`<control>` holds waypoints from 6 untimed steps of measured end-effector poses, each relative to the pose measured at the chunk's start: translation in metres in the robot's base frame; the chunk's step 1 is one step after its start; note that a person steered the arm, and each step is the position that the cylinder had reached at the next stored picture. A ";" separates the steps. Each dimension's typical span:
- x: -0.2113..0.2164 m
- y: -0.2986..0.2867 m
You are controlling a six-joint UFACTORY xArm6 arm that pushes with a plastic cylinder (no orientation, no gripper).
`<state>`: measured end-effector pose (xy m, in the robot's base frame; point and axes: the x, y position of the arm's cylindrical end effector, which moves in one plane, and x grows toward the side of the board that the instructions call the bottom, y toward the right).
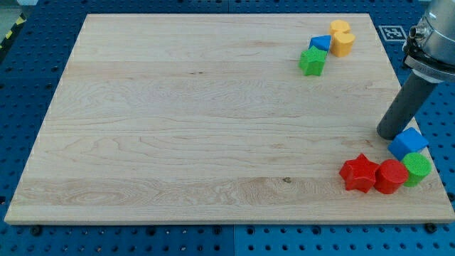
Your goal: Push green star into the red circle
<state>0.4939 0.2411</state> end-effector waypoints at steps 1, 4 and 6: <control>-0.030 -0.017; -0.128 -0.201; -0.210 -0.201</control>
<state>0.2842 0.0400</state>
